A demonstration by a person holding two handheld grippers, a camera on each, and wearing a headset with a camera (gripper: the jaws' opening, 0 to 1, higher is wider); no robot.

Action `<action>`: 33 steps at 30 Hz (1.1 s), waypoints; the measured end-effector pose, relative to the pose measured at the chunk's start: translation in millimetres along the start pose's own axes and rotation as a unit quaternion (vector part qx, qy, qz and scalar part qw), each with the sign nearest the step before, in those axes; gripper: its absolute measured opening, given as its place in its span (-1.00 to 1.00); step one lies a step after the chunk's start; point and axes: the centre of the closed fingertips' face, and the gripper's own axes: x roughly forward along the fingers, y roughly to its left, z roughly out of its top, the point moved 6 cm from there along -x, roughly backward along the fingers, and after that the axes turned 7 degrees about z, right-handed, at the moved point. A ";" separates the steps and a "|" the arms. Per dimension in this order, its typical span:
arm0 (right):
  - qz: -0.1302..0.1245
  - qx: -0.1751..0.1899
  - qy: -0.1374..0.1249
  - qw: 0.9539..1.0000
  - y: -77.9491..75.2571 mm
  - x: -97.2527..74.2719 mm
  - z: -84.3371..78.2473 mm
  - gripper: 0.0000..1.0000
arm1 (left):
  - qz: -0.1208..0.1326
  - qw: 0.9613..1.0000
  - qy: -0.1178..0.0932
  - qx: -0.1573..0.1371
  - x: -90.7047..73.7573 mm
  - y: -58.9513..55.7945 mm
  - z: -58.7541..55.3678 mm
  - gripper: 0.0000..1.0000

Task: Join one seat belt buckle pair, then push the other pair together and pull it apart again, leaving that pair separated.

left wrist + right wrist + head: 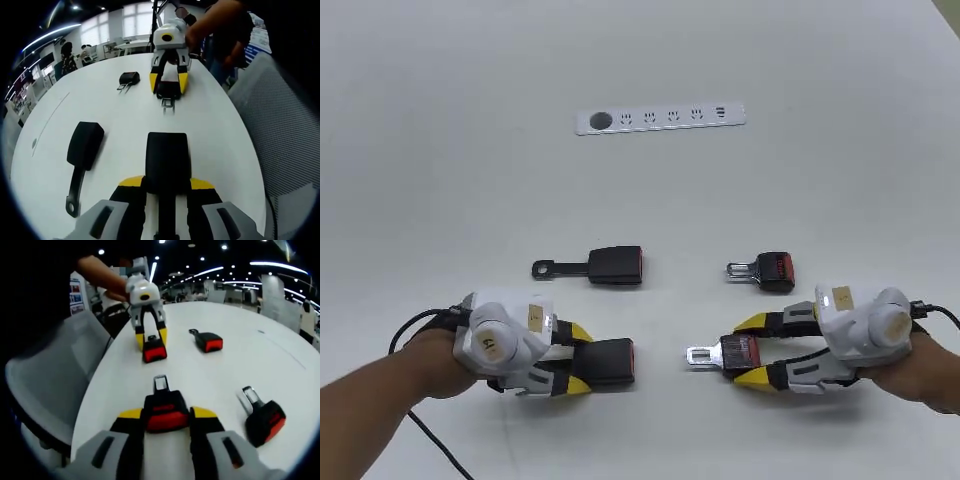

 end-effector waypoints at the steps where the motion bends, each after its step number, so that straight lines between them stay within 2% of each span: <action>1: 0.001 -0.001 -0.004 1.000 -0.1 2.6 1.4 -0.30 | 0.000 1.000 0.000 0.000 -0.1 -0.1 0.1 -0.36; 21: 0.010 0.003 -0.027 1.000 2.6 32.6 20.0 -0.30 | -0.001 1.000 0.002 0.000 -0.4 -0.8 -0.7 -0.36; 33: 0.010 0.006 -0.030 0.999 1.0 47.4 29.6 -0.30 | -0.002 1.000 0.005 0.002 0.7 0.0 -3.4 -0.36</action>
